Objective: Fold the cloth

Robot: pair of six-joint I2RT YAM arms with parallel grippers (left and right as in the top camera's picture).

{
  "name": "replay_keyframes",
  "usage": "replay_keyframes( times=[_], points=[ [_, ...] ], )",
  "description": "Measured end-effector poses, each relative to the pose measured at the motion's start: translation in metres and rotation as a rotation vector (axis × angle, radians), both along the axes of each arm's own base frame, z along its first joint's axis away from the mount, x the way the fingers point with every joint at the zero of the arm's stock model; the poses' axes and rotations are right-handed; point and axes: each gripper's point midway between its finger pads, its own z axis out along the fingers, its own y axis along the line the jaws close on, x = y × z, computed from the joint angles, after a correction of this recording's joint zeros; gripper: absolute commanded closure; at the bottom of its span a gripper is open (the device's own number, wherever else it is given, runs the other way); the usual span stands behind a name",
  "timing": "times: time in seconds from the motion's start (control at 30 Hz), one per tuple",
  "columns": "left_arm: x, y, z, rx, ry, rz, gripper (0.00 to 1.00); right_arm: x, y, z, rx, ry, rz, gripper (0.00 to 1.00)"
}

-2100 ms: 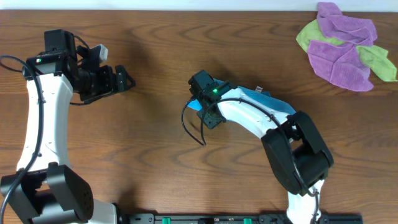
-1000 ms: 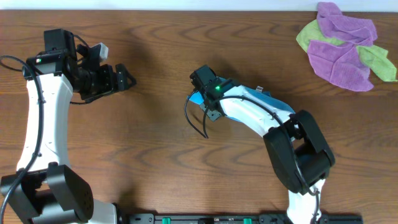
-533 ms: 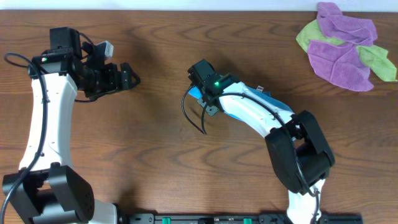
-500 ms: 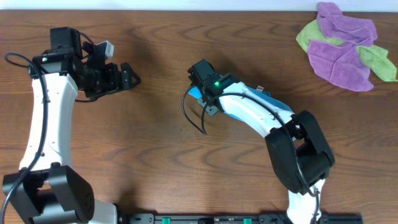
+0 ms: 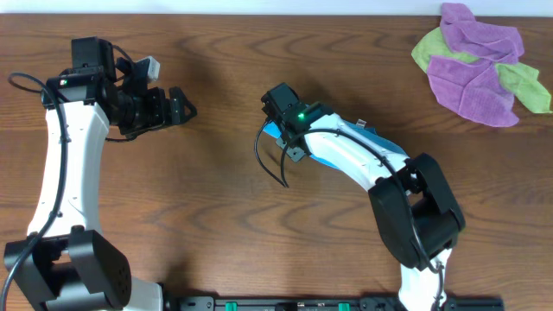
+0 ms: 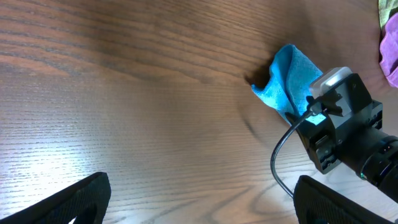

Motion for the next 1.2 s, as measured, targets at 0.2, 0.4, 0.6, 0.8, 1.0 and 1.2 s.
replay_keyframes(
  times=[0.2,0.4,0.6,0.8,1.0,1.2],
  points=[
    [0.0,0.0,0.0,0.0,0.0,0.0,0.05,0.003,-0.001,0.003,-0.01,-0.012,0.001,0.55],
    [0.0,0.0,0.0,0.0,0.0,0.0,0.05,0.006,-0.003,0.006,-0.029,-0.026,0.007,0.62],
    [0.0,0.0,0.0,0.0,0.0,0.0,0.05,0.006,-0.005,0.007,-0.048,-0.028,0.018,0.62],
    [0.0,0.0,0.0,0.0,0.0,0.0,0.05,0.004,-0.009,0.007,-0.072,-0.019,0.029,0.91],
    [0.001,0.0,0.0,0.0,-0.004,0.0,0.05,0.005,-0.009,0.007,-0.077,-0.022,0.032,0.39],
    [0.002,0.0,0.001,0.001,-0.008,0.0,0.05,0.003,-0.011,0.008,-0.085,-0.015,0.036,0.32]
  ],
)
